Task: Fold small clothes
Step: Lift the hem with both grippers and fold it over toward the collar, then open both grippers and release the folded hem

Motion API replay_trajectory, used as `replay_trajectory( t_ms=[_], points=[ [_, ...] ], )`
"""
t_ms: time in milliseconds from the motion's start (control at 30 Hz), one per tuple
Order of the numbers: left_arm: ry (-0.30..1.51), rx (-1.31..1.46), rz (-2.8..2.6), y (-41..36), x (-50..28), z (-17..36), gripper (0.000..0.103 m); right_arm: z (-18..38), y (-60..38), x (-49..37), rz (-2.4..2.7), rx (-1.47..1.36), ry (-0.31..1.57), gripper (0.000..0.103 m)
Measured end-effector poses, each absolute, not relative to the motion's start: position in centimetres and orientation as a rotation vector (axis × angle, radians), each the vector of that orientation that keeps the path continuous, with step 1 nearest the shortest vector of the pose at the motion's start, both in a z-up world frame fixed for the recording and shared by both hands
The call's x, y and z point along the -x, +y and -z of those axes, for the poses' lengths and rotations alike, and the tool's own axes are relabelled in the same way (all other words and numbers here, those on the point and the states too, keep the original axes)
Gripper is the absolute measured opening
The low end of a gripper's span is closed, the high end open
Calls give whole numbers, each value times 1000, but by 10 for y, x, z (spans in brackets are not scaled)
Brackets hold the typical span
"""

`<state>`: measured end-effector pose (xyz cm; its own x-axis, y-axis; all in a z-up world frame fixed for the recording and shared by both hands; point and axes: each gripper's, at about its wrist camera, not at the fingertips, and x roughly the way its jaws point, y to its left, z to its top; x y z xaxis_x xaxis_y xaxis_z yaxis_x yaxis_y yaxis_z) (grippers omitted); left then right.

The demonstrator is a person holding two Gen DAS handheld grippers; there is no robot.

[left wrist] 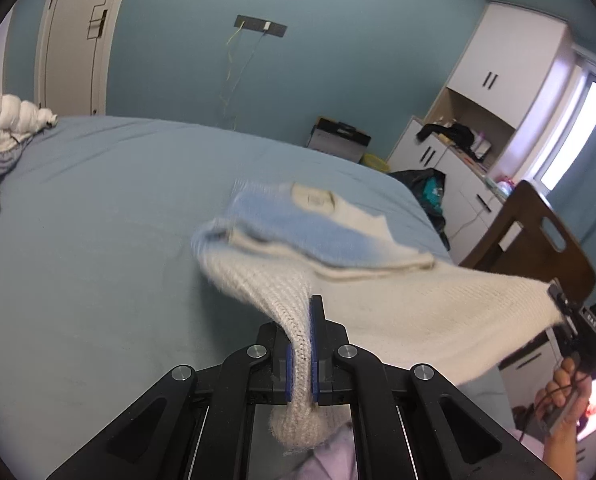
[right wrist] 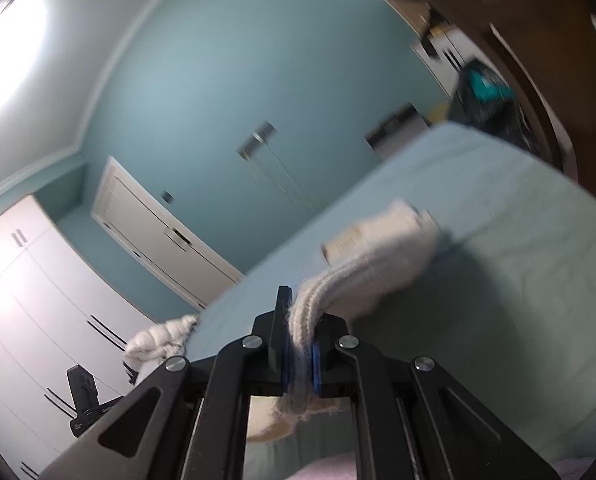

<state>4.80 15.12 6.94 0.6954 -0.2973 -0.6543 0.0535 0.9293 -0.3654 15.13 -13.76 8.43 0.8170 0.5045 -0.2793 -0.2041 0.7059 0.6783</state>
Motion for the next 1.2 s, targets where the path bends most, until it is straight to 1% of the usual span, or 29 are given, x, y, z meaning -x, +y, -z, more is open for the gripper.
replay_trajectory(
  t_ms=[167, 300, 400, 467, 567, 633, 767, 833, 900, 967, 1033, 1067, 1100, 1133, 1167, 1200],
  points=[
    [811, 368, 228, 169, -12, -99, 5, -116, -141, -125, -442, -685, 413, 3],
    [753, 396, 286, 183, 30, -122, 5, -141, -141, -92, -504, -648, 376, 3],
    [724, 445, 307, 195, 38, -122, 5, -144, -145, -80, -531, -620, 360, 3],
    [741, 460, 292, 194, 24, -116, 5, -135, -144, -86, -522, -614, 377, 3],
    [798, 488, 306, 194, -17, -100, 5, -114, -143, -118, -497, -643, 451, 3],
    [839, 573, 342, 199, -58, -91, 5, -100, -144, -151, -465, -664, 504, 3],
    [863, 647, 280, 210, -170, -75, 5, -84, -150, -234, -411, -700, 568, 3],
    [905, 685, 210, 218, -234, -50, 5, -73, -148, -287, -381, -692, 609, 3],
    [1008, 754, 158, 217, -308, -9, 5, -58, -147, -343, -353, -687, 666, 4],
    [1042, 870, 116, 220, -359, 29, 7, -33, -145, -407, -269, -697, 732, 5],
    [1110, 917, 50, 218, -388, 62, 15, 0, -147, -461, -252, -751, 850, 14],
    [1129, 949, -9, 218, -394, 77, 36, 22, -151, -485, -220, -792, 916, 18],
    [1135, 959, -32, 217, -394, 83, 80, 43, -156, -498, -146, -822, 975, 32],
    [1147, 956, -60, 217, -392, 90, 100, 53, -160, -501, -78, -824, 1004, 50],
    [1135, 940, -89, 216, -386, 92, 103, 63, -166, -504, -13, -810, 1029, 57],
    [1116, 901, -107, 215, -379, 93, 103, 69, -170, -505, 2, -794, 1033, 64]
  ],
)
